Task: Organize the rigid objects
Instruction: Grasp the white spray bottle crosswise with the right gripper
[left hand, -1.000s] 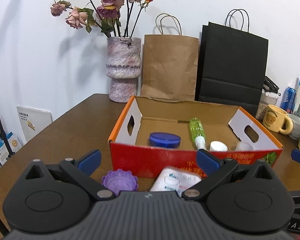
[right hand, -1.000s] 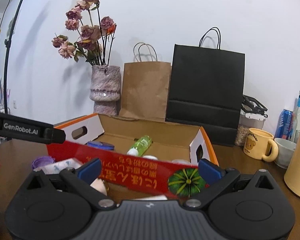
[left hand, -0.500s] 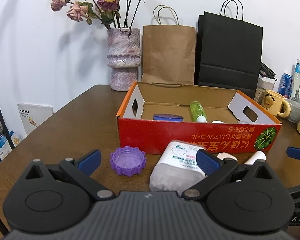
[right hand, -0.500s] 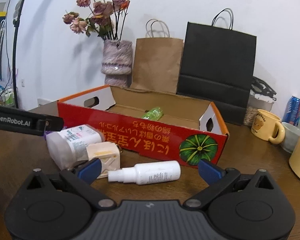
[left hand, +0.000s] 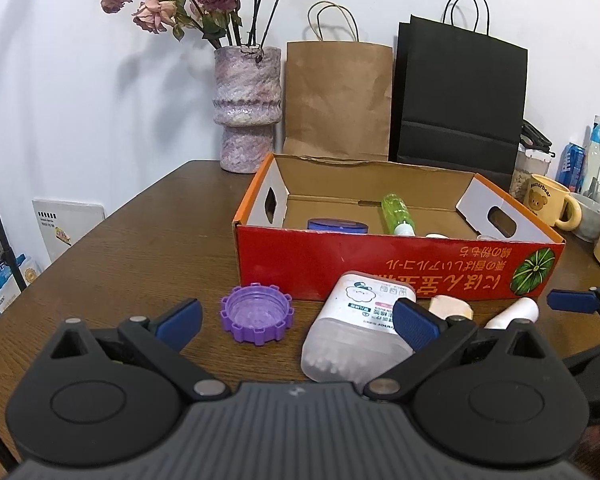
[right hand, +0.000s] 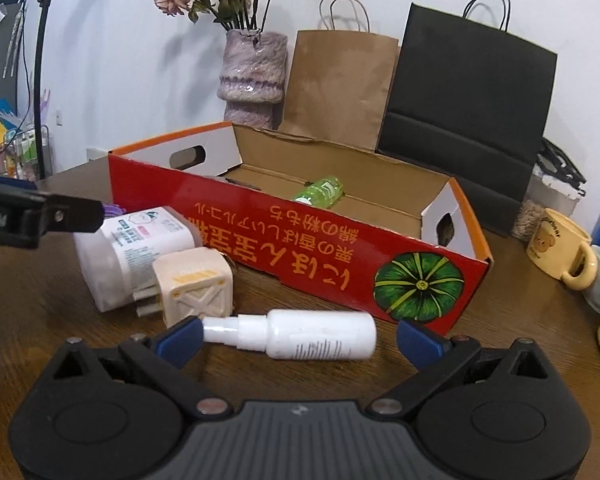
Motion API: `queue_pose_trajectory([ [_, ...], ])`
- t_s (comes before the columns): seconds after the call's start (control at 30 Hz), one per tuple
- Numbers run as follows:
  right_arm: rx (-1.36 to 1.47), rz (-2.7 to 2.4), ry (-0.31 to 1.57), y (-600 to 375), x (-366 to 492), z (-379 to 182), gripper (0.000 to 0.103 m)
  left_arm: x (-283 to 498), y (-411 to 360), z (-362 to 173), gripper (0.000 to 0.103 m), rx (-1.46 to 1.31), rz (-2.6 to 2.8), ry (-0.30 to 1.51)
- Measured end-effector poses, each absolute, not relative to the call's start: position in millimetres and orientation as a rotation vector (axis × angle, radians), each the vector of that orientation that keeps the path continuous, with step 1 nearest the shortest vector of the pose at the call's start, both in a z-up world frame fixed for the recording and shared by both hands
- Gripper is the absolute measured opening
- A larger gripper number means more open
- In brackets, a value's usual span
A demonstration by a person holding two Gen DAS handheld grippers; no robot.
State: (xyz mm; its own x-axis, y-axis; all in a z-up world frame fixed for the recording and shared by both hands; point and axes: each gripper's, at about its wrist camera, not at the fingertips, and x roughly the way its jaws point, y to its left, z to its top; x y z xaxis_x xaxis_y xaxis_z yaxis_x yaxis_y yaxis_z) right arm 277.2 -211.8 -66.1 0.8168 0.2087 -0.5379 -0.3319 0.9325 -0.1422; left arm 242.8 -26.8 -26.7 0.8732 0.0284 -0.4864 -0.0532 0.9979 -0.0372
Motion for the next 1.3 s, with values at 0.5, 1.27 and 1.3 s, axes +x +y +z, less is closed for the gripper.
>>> queue_pose_trajectory([
  [0.5,-0.183,0.304,0.610,-205.8,295.9,-70.3,0.103,245.4,-28.6,-27.2,0.103,-0.050,0.040,0.514],
  [1.27,-0.044,0.206,0.476,-233.4,261.2,-52.2,0.097,257.2,-31.1,-33.3,0.103,-0.042,0.010,0.544],
  [1.3,-0.037,0.201,0.468,-235.0,259.0,-50.7,0.097,258.2,-32.8,-34.0,0.103,-0.038,0.005,0.542],
])
